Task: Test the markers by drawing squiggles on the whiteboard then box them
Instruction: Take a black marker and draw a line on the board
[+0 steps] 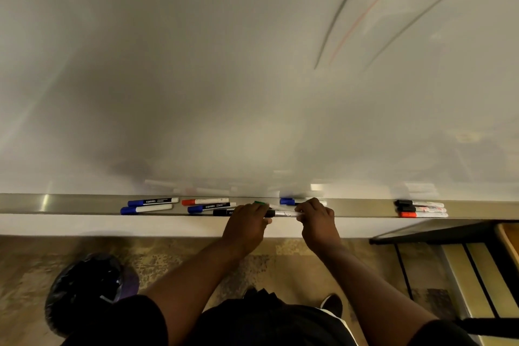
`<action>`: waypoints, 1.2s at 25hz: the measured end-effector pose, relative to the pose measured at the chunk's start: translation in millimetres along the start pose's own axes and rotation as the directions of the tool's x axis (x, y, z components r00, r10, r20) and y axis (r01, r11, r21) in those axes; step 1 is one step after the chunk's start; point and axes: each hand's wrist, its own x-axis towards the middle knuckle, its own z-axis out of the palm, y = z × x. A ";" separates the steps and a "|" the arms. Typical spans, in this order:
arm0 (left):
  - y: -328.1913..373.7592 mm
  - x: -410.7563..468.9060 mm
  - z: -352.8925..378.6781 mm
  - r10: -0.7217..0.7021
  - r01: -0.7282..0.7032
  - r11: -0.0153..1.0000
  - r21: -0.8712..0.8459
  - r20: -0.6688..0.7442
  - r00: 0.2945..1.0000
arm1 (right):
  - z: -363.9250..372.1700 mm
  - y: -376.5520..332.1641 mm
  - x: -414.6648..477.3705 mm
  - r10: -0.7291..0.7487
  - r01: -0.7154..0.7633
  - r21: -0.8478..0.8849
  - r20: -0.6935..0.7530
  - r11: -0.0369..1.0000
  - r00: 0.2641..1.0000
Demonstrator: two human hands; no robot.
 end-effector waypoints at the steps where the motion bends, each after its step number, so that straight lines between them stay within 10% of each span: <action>1: -0.5 -0.6 -0.5 0.013 -0.014 1.000 -0.005 -0.037 0.999 | -1.0 -2.2 -2.9 -0.017 0.018 0.031 -0.018 0.999 1.000; 12: 35.8 -30.5 12.4 0.032 -0.086 0.937 -0.338 -0.164 0.986 | -21.0 -9.6 -55.2 -0.067 0.082 0.181 -0.087 0.980 0.994; 30: 67.0 -211.1 36.9 -0.102 0.095 0.866 -0.492 0.011 0.995 | -1.4 -48.7 -231.0 0.009 0.025 0.222 -0.151 0.975 0.988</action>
